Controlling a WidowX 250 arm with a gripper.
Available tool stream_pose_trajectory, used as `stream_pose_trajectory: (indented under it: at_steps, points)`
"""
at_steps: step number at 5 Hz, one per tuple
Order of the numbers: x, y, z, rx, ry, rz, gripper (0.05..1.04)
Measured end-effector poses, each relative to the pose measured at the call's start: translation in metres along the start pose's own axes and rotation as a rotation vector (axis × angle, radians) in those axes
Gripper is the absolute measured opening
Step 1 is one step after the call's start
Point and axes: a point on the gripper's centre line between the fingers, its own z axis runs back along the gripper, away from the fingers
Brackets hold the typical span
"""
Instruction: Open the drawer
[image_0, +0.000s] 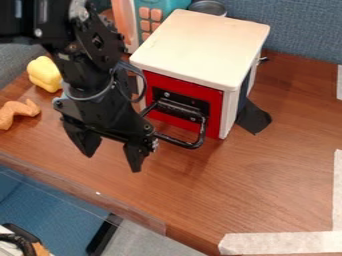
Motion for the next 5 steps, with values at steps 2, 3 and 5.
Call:
stream_pose_trajectory:
  at_steps: [2,3,5]
  points:
    - [0.002,-0.004,-0.01,-0.002,0.038,0.116,0.999]
    - [0.008,-0.003,-0.017,-0.012,0.052,0.262,0.999]
    - [0.03,-0.005,-0.015,-0.073,-0.024,0.583,0.999]
